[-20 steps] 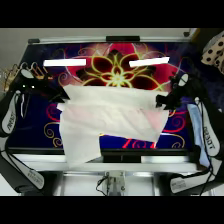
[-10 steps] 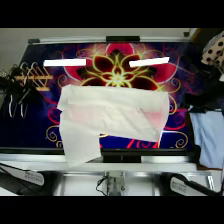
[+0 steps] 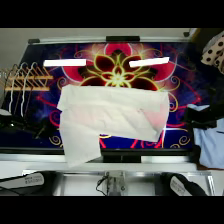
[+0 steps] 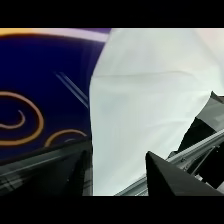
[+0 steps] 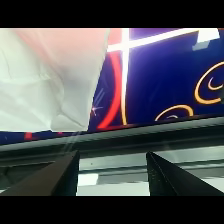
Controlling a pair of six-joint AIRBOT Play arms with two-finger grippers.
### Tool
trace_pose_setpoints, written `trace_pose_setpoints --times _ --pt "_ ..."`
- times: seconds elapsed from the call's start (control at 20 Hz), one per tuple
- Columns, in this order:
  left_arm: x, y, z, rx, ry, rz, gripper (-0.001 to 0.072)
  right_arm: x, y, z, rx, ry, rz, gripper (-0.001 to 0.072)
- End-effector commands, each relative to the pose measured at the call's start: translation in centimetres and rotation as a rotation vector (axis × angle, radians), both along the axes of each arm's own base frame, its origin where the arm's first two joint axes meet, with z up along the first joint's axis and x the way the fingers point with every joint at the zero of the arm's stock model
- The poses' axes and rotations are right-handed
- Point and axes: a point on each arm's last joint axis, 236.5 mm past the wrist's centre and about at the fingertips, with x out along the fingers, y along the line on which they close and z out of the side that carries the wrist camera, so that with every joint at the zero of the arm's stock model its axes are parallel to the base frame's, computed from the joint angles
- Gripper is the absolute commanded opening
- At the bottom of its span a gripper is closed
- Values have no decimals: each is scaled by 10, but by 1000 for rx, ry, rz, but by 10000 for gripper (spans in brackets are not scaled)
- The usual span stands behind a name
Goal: Fold the shirts.
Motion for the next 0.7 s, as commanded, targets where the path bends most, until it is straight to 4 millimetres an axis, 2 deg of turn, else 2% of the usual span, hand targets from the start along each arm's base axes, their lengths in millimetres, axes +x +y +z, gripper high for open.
trace_pose_setpoints --times 0.0,0.1,0.3,0.35,0.5,0.55,0.65 --pt "-2 -6 -20 19 -53 31 432 -1 5 -2 21 -5 -3 532" --pt "4 -3 -23 40 -71 43 432 -2 5 -2 20 -5 -3 532" --pt "4 -11 -25 47 -73 14 430 -2 5 -2 21 -5 -3 532" --pt "4 -13 -27 52 -73 11 386 -2 5 -2 21 -5 -3 532" --pt "-7 -25 -35 43 -43 -4 373 -3 5 -2 22 -1 -2 532" --pt "-11 -28 -38 43 -33 -7 327 -3 5 -2 22 -1 -2 532" --pt "-11 -28 -41 50 -35 1 123 -2 5 -2 20 -1 -3 532"
